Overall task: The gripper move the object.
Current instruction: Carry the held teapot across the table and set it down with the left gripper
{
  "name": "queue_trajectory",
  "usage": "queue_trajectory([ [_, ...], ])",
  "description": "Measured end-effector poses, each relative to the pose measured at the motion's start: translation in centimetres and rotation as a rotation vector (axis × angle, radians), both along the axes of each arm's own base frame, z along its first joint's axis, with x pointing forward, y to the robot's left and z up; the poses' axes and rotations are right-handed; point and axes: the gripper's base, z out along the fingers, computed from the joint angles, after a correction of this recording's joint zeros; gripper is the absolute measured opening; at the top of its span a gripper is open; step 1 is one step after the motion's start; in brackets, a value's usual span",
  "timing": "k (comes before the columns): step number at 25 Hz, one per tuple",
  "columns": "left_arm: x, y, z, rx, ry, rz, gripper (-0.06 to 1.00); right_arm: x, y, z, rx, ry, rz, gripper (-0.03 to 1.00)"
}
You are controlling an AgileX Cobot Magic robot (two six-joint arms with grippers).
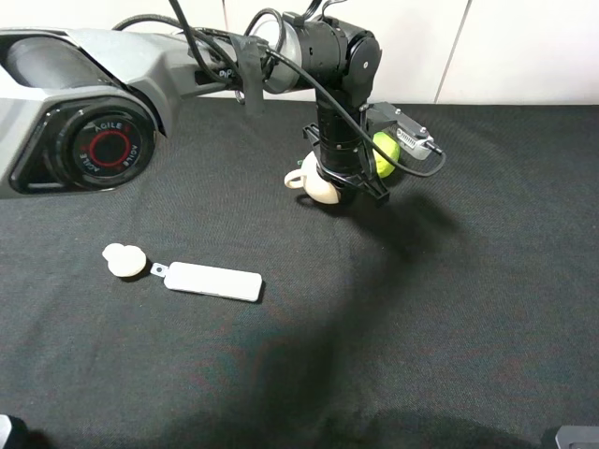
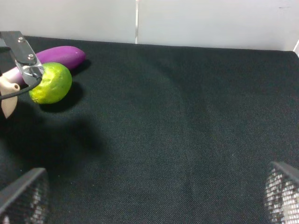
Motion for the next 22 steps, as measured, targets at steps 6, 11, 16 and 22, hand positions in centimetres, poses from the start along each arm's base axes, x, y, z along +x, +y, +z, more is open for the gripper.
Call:
queue_trajectory([
  [6, -0.09, 0.09, -0.02, 0.01, 0.01, 0.0, 0.21, 0.0, 0.0, 0.0, 0.0, 0.0, 0.0, 0.69],
  [11, -0.12, 0.12, -0.02, 0.013, 0.014, 0.005, 0.35, 0.0, 0.0, 0.0, 0.0, 0.0, 0.0, 0.69],
  [16, -0.11, 0.12, -0.02, 0.012, 0.015, 0.022, 0.46, 0.0, 0.0, 0.0, 0.0, 0.0, 0.0, 0.69],
  [22, -0.18, 0.12, -0.03, 0.014, 0.02, 0.039, 0.62, 0.0, 0.0, 0.0, 0.0, 0.0, 0.0, 0.69],
])
